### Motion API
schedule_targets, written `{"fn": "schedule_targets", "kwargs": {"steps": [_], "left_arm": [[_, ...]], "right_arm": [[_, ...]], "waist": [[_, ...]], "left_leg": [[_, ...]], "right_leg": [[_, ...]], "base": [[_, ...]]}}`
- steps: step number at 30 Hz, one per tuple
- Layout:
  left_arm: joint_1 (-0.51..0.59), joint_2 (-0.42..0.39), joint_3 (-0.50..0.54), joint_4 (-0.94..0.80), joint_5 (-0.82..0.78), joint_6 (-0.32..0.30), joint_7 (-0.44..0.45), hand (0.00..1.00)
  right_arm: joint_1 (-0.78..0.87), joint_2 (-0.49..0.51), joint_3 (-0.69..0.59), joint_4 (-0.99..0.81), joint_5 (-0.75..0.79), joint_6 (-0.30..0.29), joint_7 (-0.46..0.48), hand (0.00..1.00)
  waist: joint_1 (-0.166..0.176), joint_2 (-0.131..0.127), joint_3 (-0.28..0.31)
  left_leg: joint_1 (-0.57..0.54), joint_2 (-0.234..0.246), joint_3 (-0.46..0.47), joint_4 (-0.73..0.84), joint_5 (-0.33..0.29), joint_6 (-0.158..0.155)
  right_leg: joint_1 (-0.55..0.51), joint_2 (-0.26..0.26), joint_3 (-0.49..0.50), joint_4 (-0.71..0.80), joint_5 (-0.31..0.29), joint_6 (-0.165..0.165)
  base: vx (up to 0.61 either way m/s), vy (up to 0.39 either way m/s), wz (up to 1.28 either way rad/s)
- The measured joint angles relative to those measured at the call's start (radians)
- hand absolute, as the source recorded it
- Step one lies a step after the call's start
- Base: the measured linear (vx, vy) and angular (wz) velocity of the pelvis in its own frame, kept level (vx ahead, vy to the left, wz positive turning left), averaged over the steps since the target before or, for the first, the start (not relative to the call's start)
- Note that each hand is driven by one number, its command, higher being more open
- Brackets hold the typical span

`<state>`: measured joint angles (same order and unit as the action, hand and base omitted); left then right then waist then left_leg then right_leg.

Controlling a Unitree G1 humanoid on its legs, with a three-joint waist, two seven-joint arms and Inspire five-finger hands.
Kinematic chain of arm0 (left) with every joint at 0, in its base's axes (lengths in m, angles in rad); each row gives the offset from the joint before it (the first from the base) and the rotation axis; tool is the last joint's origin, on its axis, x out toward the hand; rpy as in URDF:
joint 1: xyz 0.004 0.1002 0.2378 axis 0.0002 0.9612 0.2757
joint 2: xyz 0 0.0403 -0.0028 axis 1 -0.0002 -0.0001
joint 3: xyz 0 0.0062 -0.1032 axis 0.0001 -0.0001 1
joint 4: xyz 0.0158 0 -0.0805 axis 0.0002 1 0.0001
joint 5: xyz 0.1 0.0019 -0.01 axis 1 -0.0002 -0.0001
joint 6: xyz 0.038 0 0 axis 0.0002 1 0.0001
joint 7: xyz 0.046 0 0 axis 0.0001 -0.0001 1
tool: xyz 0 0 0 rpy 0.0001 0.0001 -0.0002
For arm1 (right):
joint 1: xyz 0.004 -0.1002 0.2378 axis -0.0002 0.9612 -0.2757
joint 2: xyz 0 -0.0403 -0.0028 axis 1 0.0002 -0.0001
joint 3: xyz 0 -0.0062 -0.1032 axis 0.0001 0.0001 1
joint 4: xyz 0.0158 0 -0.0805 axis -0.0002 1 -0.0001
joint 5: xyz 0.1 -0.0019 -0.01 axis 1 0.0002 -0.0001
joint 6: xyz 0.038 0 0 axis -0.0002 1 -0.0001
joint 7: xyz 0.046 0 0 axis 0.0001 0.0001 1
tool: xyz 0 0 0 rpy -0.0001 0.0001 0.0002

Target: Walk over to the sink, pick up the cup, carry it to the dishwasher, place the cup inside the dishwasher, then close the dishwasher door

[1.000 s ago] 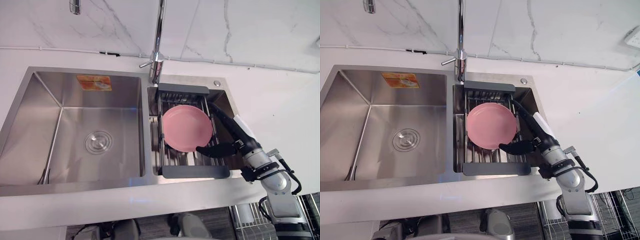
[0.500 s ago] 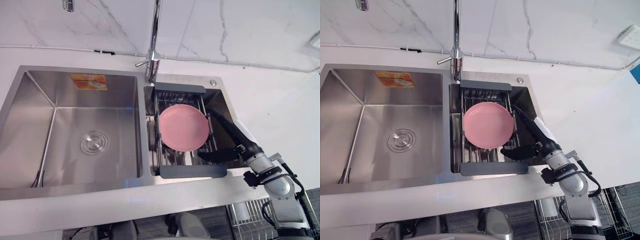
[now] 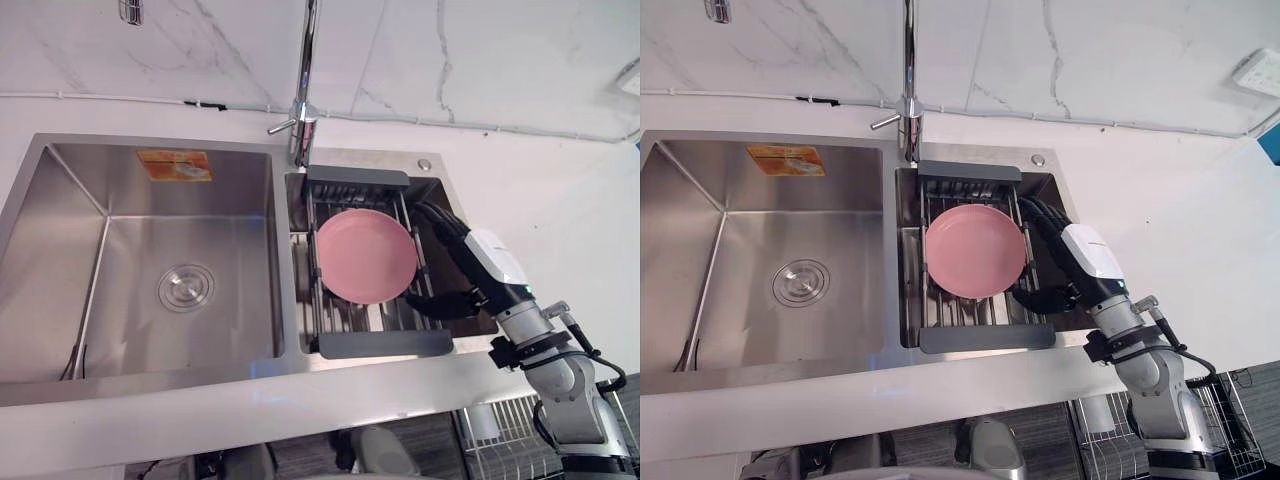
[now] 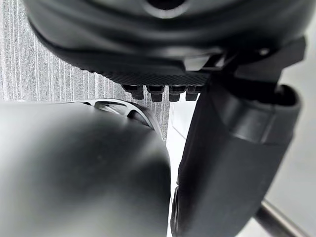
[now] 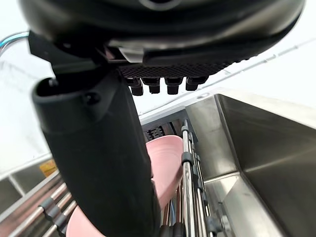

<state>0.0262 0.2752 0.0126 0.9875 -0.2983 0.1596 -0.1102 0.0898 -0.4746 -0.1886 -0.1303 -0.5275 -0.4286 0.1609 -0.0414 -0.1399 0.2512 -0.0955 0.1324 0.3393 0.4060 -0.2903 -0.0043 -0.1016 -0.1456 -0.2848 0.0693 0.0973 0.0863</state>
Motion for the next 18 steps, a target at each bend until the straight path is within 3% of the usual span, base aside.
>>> {"fn": "schedule_targets", "kwargs": {"steps": [18], "left_arm": [[0.015, 0.003, 0.002, -0.001, 0.002, -0.003, -0.001, 1.0]], "right_arm": [[0.003, -0.04, 0.041, 0.004, -0.01, -0.001, 0.039, 1.0]], "waist": [[-0.002, 0.001, 0.0]], "left_leg": [[0.001, -0.005, -0.021, -0.014, 0.011, -0.004]], "right_leg": [[0.015, -0.001, -0.02, -0.012, 0.0, 0.0]], "base": [[-0.01, -0.024, 0.04]]}}
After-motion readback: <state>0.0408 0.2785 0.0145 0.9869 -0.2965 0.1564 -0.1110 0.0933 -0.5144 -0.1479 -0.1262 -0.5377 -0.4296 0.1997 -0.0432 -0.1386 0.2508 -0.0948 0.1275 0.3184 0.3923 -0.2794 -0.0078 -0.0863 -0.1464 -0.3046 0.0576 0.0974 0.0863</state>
